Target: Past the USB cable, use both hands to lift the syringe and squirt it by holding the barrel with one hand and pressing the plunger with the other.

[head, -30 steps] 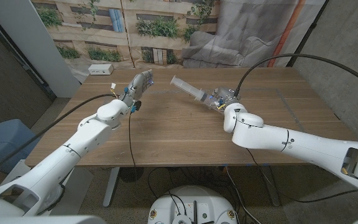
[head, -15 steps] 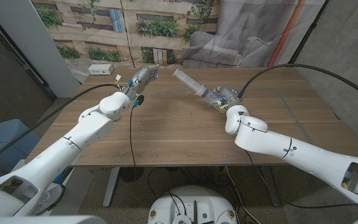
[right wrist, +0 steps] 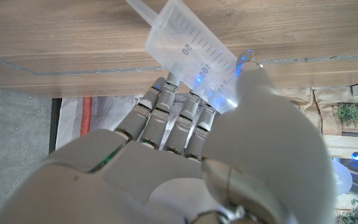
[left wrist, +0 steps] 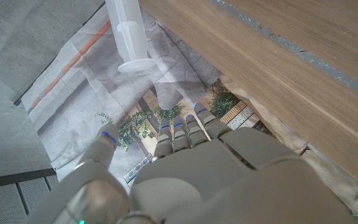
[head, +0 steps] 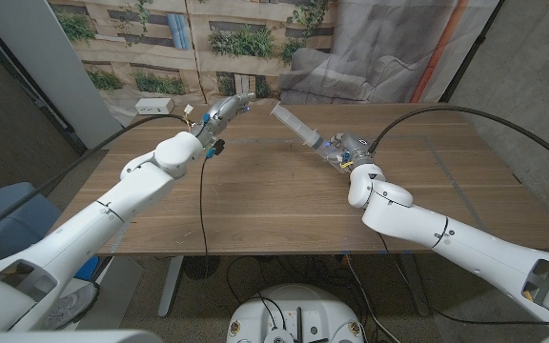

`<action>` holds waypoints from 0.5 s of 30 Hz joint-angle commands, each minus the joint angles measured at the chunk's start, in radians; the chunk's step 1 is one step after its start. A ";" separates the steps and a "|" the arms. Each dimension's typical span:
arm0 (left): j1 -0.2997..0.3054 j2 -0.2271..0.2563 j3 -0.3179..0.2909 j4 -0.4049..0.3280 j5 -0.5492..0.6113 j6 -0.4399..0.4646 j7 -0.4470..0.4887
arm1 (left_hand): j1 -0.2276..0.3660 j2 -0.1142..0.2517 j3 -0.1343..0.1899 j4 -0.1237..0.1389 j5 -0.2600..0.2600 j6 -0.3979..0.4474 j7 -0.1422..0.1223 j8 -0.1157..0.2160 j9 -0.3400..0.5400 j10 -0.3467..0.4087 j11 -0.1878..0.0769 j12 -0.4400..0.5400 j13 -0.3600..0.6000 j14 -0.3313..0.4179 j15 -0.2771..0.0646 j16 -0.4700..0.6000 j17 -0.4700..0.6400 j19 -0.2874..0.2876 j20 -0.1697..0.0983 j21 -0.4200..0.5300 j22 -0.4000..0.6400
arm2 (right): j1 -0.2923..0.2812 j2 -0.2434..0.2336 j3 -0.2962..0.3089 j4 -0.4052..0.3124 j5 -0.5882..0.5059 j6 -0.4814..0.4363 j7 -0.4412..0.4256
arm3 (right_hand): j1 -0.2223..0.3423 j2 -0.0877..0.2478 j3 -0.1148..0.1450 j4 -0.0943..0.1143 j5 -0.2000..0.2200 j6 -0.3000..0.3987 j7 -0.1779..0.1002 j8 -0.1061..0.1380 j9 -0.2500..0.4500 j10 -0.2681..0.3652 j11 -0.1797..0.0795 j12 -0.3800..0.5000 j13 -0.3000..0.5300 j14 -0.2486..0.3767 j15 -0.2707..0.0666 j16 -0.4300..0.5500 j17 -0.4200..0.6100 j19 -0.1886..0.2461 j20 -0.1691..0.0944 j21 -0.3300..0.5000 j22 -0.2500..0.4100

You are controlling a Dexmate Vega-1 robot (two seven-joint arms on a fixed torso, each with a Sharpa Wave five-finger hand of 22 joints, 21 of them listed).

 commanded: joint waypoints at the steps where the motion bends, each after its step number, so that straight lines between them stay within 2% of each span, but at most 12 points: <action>1: -0.012 0.015 0.002 -0.008 0.060 -0.050 -0.035 | 0.005 0.058 -0.005 -0.001 0.001 -0.003 -0.013 0.000 0.004 -0.002 -0.012 -0.002 0.003 -0.001 -0.016 -0.001 0.004 -0.005 -0.015 -0.004 0.005 | -0.034 0.011 0.036 0.026 -0.029 0.028 0.011 | 0.049 0.123 0.012 0.014 0.005 0.043 -0.035 0.005 0.004 0.055 -0.049 0.000 0.003 0.035 -0.191 -0.005 0.003 0.006 -0.094 0.007 0.003; 5: -0.010 0.011 -0.002 -0.001 0.059 -0.073 -0.049 | -0.002 0.058 -0.007 0.004 0.002 -0.003 -0.027 -0.002 0.004 0.003 -0.031 -0.002 0.002 -0.013 -0.023 -0.004 0.005 -0.023 -0.025 -0.011 0.005 | -0.036 0.008 0.035 0.028 -0.046 0.035 0.014 | 0.048 0.122 0.011 0.014 0.005 0.042 -0.036 0.004 0.004 0.057 -0.049 0.000 0.004 0.035 -0.190 -0.007 0.003 0.007 -0.093 0.007 0.003; 8: -0.012 0.010 -0.001 0.009 0.059 -0.086 -0.064 | -0.008 0.060 -0.008 0.011 0.003 -0.003 -0.029 -0.003 0.004 0.035 -0.043 0.008 0.001 -0.019 -0.023 -0.003 0.006 -0.035 -0.029 -0.014 0.005 | -0.041 0.011 0.040 0.029 -0.054 0.036 0.013 | 0.049 0.122 0.011 0.014 0.005 0.042 -0.036 0.002 0.003 0.057 -0.049 -0.002 0.004 0.036 -0.191 -0.008 0.004 0.007 -0.094 0.007 0.003; 15: -0.024 -0.005 0.008 0.046 0.053 -0.121 -0.101 | -0.009 0.065 -0.010 0.013 0.004 -0.009 -0.035 -0.007 0.003 0.021 -0.049 -0.002 -0.001 -0.045 -0.035 -0.008 0.005 -0.048 -0.035 -0.016 0.005 | -0.049 0.008 0.045 0.026 -0.075 0.056 0.018 | 0.050 0.123 0.010 0.014 0.005 0.051 -0.035 0.004 0.003 0.061 -0.049 -0.003 0.006 0.038 -0.192 -0.010 0.006 0.007 -0.094 0.007 0.003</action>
